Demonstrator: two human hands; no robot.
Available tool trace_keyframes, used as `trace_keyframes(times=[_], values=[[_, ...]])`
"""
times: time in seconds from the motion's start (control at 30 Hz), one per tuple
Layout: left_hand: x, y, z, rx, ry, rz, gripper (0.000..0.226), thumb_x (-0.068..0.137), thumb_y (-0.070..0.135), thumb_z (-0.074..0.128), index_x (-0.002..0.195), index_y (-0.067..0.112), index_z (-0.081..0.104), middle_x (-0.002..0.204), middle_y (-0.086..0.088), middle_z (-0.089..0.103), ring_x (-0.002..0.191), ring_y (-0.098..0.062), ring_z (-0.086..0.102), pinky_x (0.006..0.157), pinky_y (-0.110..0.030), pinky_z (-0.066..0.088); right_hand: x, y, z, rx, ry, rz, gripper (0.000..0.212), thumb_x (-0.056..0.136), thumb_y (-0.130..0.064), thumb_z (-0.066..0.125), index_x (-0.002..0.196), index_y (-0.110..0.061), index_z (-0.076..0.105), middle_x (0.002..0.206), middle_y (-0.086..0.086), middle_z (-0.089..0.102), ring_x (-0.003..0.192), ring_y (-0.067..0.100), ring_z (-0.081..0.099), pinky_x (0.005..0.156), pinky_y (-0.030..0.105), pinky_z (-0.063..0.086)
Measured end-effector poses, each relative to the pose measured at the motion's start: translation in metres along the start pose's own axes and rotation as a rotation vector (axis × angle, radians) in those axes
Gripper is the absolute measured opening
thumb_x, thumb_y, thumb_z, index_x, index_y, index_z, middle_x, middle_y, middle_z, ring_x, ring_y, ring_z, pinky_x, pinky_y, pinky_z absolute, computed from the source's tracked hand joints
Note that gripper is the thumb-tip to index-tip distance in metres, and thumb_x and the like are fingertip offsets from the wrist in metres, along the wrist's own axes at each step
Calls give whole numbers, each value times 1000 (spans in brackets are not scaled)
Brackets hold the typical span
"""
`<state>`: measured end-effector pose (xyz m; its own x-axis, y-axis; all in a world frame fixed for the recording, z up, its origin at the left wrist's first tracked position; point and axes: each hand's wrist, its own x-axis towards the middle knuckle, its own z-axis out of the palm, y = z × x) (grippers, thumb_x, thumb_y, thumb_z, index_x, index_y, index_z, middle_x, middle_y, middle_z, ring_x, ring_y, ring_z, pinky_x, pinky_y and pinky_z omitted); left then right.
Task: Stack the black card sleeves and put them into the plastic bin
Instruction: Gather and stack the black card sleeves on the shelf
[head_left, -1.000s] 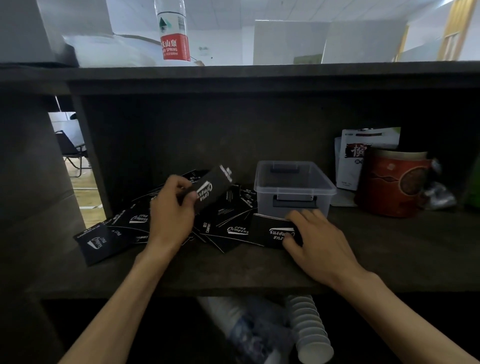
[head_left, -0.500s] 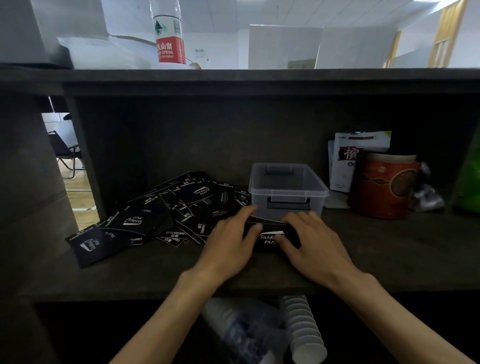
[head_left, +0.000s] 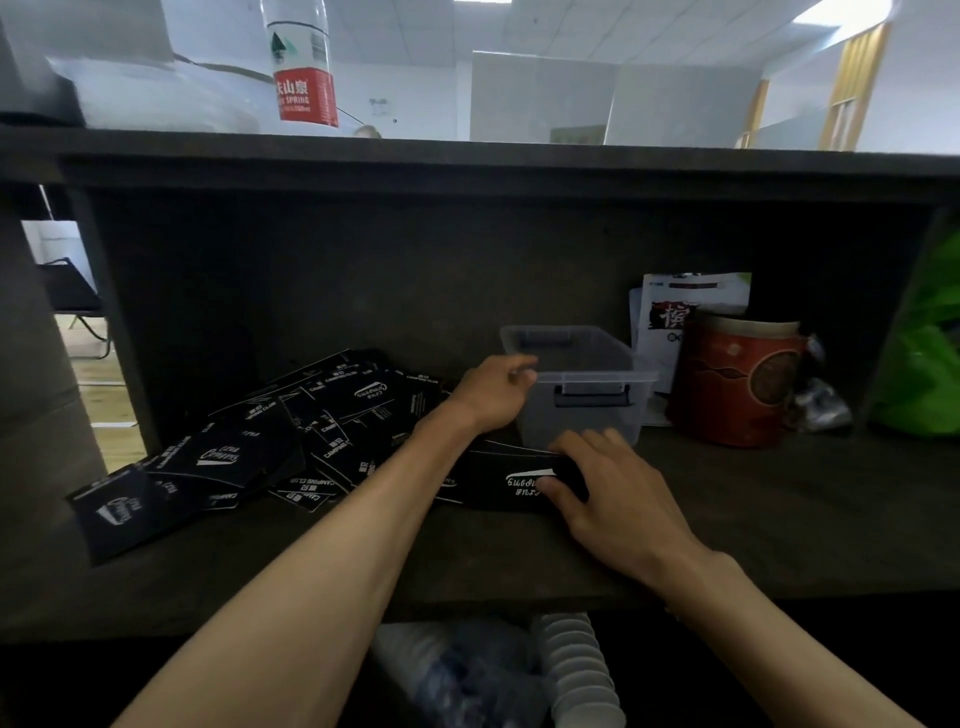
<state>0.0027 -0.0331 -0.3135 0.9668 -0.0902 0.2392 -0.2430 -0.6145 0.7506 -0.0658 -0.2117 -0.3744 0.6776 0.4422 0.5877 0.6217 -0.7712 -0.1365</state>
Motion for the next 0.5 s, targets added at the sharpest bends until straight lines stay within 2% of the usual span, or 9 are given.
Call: trace_keyframes(times=[0.1, 0.17, 0.23, 0.27, 0.33, 0.5], values=[[-3, 3, -11, 1, -4, -31, 47, 102, 32, 48, 148, 27, 40, 142, -5, 53, 127, -21, 53, 110, -39, 41, 0, 6, 0, 7, -2, 11, 23, 91, -50, 54, 109, -38, 45, 100, -16, 51, 91, 4, 41, 71, 26, 44], [-24, -2, -19, -18, 98, -25, 44, 101, 37, 48, 144, 27, 43, 134, -3, 60, 120, -18, 57, 106, -38, 43, -1, 9, 0, 15, -10, 7, 24, 90, -53, 51, 109, -39, 45, 99, -18, 50, 90, 2, 40, 68, 22, 40], [-55, -12, -15, -70, 180, -12, 28, 100, 45, 46, 121, 33, 59, 115, 5, 68, 105, -9, 64, 95, -37, 51, -2, 9, 1, 8, -18, 3, 26, 89, -55, 48, 110, -40, 45, 98, -20, 47, 90, 0, 39, 66, 18, 36], [-72, -14, -9, -104, 168, -16, 23, 100, 48, 45, 106, 37, 63, 104, 11, 69, 96, -2, 65, 87, -32, 52, -2, 9, 1, -2, -24, 3, 26, 88, -55, 48, 110, -40, 45, 98, -20, 46, 90, 0, 38, 66, 17, 34], [-94, -15, 8, -212, 127, -56, 27, 100, 47, 44, 95, 35, 67, 93, 16, 68, 88, 5, 63, 80, -23, 50, -3, 8, 1, -35, -29, 11, 27, 89, -53, 50, 112, -38, 48, 98, -19, 43, 91, 2, 37, 66, 19, 36], [-94, -7, 35, -261, 278, -90, 28, 104, 20, 37, 109, 23, 64, 101, 12, 62, 94, 0, 57, 79, -15, 43, -1, 1, -1, -190, -30, 42, 32, 87, -55, 41, 111, -36, 50, 107, -14, 45, 101, 9, 37, 78, 32, 37]])
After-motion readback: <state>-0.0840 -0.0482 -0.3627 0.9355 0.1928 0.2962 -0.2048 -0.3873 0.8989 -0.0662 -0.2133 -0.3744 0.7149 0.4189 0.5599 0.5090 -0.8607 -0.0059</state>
